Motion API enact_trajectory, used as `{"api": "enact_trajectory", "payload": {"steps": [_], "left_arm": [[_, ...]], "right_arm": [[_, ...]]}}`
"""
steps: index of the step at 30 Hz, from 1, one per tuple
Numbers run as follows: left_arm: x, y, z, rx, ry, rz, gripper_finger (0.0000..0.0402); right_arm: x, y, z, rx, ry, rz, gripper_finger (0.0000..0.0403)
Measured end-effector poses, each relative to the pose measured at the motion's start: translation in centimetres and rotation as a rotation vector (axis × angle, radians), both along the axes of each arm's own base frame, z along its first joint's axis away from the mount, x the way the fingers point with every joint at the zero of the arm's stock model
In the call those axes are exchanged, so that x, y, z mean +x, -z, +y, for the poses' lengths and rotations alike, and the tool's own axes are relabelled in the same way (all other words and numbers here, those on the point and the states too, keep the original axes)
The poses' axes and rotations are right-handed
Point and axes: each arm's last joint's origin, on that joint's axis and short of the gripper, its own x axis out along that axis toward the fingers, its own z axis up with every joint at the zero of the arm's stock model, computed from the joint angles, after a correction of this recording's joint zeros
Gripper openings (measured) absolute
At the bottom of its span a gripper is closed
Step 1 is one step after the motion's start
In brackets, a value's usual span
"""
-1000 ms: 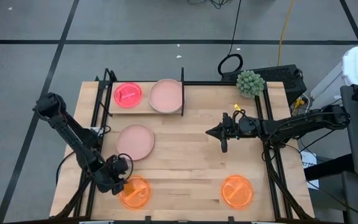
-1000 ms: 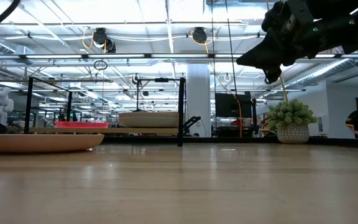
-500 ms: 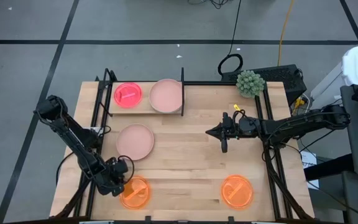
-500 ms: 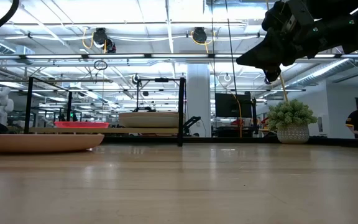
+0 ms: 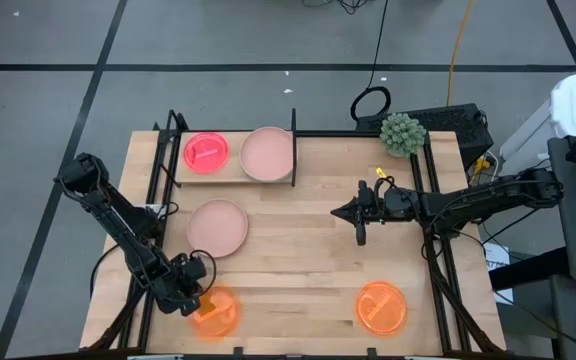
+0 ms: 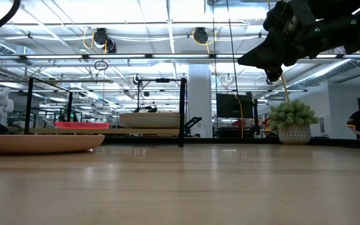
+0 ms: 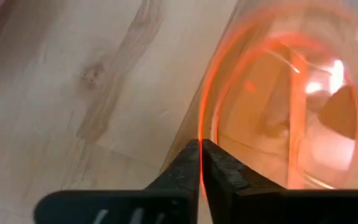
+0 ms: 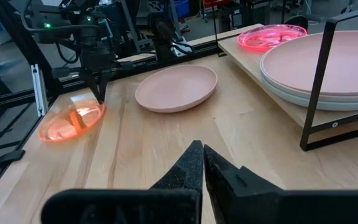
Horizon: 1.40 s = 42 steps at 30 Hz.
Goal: Place and stack plates onto a shelf
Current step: Stack the left orange transparent plate on top of the pink transparent plate on the shelf
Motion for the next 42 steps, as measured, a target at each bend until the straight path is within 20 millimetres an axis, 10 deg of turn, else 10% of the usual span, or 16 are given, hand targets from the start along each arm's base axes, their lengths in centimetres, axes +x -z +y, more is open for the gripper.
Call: {"api": "enact_trajectory", "payload": {"steps": [20,42], "left_arm": [[2.3,-2.3,0.9,0.049,0.115,-0.136,0.0002],[5.6,-11.2,10.3,0.311,0.109,-0.526,0.0001]], "right_arm": [[-0.1,-0.4,-0.3,-0.023,0.006,-0.021,0.0000],[-0.6,-1.2,-0.3,-0.041,0.005,-0.063,0.0000]]}}
